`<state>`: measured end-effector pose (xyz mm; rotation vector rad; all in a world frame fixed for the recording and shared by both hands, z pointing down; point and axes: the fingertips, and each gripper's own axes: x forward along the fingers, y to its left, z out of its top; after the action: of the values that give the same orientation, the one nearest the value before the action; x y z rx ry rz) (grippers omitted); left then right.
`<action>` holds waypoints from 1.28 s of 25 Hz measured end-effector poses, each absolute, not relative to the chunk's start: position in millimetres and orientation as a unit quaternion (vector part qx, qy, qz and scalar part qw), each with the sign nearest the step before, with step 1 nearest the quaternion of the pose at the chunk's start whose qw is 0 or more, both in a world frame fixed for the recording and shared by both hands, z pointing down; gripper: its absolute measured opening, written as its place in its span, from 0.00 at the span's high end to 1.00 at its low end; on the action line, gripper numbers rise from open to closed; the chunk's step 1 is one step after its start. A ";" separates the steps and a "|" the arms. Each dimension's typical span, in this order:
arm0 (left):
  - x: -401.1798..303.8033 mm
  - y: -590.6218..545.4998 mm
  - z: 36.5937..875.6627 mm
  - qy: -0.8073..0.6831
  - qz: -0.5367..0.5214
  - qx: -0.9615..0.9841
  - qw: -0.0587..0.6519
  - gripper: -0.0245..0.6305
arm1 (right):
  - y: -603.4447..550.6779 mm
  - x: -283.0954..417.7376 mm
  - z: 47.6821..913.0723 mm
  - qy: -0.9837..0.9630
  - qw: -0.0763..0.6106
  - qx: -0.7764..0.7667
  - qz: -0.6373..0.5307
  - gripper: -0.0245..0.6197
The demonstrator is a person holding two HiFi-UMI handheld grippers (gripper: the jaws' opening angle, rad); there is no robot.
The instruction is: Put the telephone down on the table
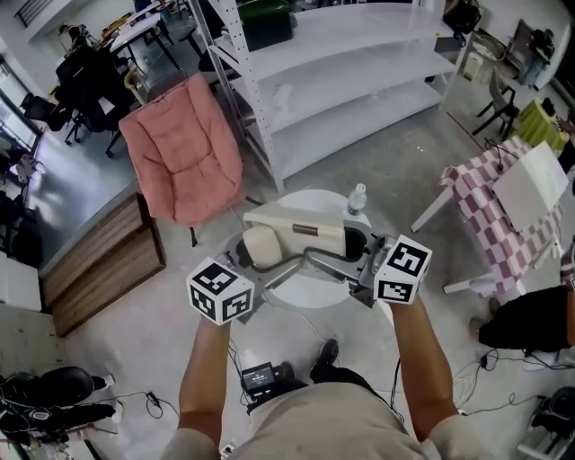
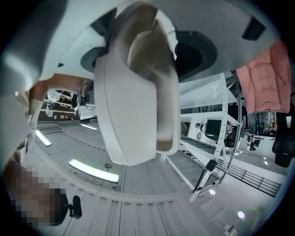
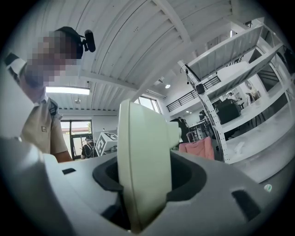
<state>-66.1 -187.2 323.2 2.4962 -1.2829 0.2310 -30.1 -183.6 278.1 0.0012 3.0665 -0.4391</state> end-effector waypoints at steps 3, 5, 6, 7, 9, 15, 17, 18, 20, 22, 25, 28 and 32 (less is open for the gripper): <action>-70.6 -202.3 336.0 -0.452 0.088 0.870 0.174 0.38 | -200.3 -34.4 290.9 0.987 0.022 0.004 -0.157 0.64; -72.3 -211.0 346.9 -0.454 0.093 0.867 0.183 0.38 | -210.2 -36.0 302.0 0.986 0.022 0.006 -0.168 0.64; -72.8 -214.9 353.0 -0.454 0.095 0.866 0.188 0.38 | -214.6 -36.5 308.1 0.985 0.021 0.008 -0.173 0.64; -73.4 -218.5 359.3 -0.455 0.097 0.864 0.192 0.38 | -218.7 -37.1 314.3 0.984 0.021 0.009 -0.178 0.64; -75.6 -225.6 371.3 -0.456 0.101 0.861 0.200 0.38 | -226.8 -39.1 326.3 0.982 0.021 0.011 -0.188 0.64; -91.7 -241.1 410.0 -0.454 0.111 0.855 0.226 0.38 | -245.1 -55.2 364.6 0.976 0.018 0.011 -0.218 0.64; -98.1 -247.2 424.9 -0.451 0.113 0.853 0.235 0.38 | -252.0 -61.8 379.1 0.973 0.017 0.007 -0.228 0.64; -101.5 -250.2 432.7 -0.450 0.114 0.853 0.240 0.38 | -255.5 -65.4 386.7 0.972 0.016 0.005 -0.234 0.64; -108.2 -255.3 448.3 -0.447 0.115 0.851 0.250 0.38 | -261.6 -72.4 402.0 0.970 0.015 0.002 -0.244 0.64; -114.9 -258.8 463.8 -0.444 0.118 0.850 0.260 0.38 | -266.2 -79.2 417.3 0.967 0.012 -0.002 -0.254 0.64; -127.0 -264.4 485.9 -0.437 0.125 0.847 0.274 0.38 | -273.0 -91.2 439.6 0.963 0.011 -0.007 -0.270 0.64; -135.0 -272.5 508.7 -0.432 0.130 0.845 0.286 0.38 | -282.3 -99.1 462.6 0.958 0.011 -0.014 -0.286 0.64; -144.0 -282.2 541.2 -0.424 0.135 0.842 0.305 0.38 | -293.8 -108.5 494.7 0.951 0.007 -0.022 -0.308 0.64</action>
<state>-144.0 -282.2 541.2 2.2297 -1.1235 0.3574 -108.5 -293.8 494.7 -0.0691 2.9739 -0.9626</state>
